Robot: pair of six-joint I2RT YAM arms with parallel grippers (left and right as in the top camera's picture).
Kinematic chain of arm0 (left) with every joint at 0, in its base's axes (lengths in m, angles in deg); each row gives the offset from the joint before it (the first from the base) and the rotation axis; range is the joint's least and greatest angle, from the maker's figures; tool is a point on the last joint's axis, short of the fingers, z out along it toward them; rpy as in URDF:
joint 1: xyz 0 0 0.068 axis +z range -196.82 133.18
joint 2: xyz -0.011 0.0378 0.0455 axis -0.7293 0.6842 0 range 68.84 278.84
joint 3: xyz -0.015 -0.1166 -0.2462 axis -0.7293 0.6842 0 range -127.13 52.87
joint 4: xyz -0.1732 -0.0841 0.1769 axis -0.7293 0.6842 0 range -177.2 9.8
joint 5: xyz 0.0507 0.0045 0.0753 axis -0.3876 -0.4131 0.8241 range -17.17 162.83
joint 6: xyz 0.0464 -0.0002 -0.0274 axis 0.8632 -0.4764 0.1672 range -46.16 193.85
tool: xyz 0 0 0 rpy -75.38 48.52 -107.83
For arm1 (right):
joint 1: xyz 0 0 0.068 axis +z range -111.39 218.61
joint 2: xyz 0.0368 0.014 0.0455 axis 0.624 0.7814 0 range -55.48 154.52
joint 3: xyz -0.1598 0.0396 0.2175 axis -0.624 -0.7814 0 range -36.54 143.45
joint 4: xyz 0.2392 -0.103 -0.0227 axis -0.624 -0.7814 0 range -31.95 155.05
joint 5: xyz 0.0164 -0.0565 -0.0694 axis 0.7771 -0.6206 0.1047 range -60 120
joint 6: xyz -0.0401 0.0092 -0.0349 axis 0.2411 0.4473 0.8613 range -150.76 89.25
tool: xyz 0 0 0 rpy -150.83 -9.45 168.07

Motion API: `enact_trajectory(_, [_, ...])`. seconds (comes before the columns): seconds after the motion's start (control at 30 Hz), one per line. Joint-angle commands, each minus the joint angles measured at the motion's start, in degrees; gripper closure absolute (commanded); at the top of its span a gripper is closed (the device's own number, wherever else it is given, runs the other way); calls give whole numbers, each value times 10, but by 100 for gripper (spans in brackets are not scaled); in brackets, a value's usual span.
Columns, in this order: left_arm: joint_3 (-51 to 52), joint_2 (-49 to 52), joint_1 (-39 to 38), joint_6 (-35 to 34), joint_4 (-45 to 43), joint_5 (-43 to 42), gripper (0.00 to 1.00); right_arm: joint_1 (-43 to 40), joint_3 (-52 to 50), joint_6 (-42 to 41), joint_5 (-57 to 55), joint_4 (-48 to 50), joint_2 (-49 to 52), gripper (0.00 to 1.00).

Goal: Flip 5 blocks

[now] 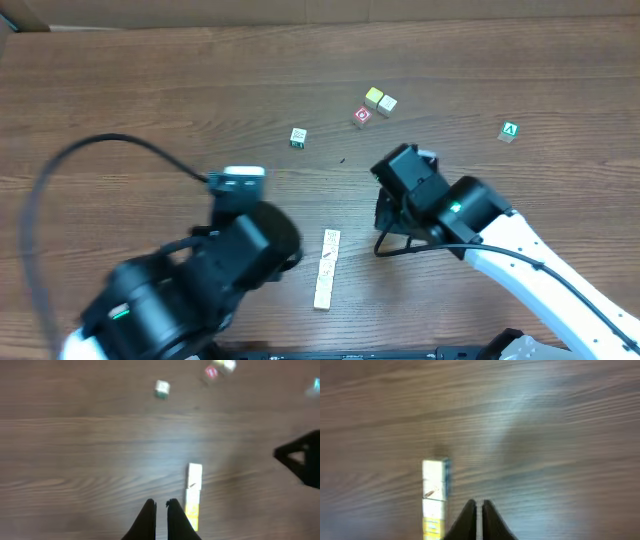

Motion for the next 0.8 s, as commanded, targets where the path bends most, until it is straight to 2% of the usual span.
enact_trajectory(0.0, [-110,-16,-1,-39,64,90,96,2,89,11,-90,-42,-14,73])
enact_trajectory(0.1, [-177,-29,-1,-47,110,122,96,2,131,13,-91,-64,-14,52])
enact_trajectory(0.17, [-214,-42,-1,-40,120,131,96,2,150,13,-91,-74,-14,43])
enact_trajectory(0.2, [-226,-48,-1,-40,120,134,96,2,155,14,-91,-74,-14,25])
enact_trajectory(0.3, [-252,-73,-1,-40,120,160,96,2,157,13,-91,-73,-14,0])
enact_trajectory(0.37, [-255,-89,-1,-40,119,176,94,2,157,13,-91,-74,-13,0])
enact_trajectory(0.4, [-255,-97,-1,-40,120,181,89,2,157,13,-91,-74,-13,0])
enact_trajectory(0.43, [-255,-103,-1,-40,120,184,70,2,157,13,-91,-74,-13,0])
enact_trajectory(0.5, [-255,-111,-1,-40,120,184,0,2,157,13,-90,-73,-13,0])
enact_trajectory(0.77, [-255,-114,-1,-40,120,184,0,2,157,13,-89,-73,-13,0])
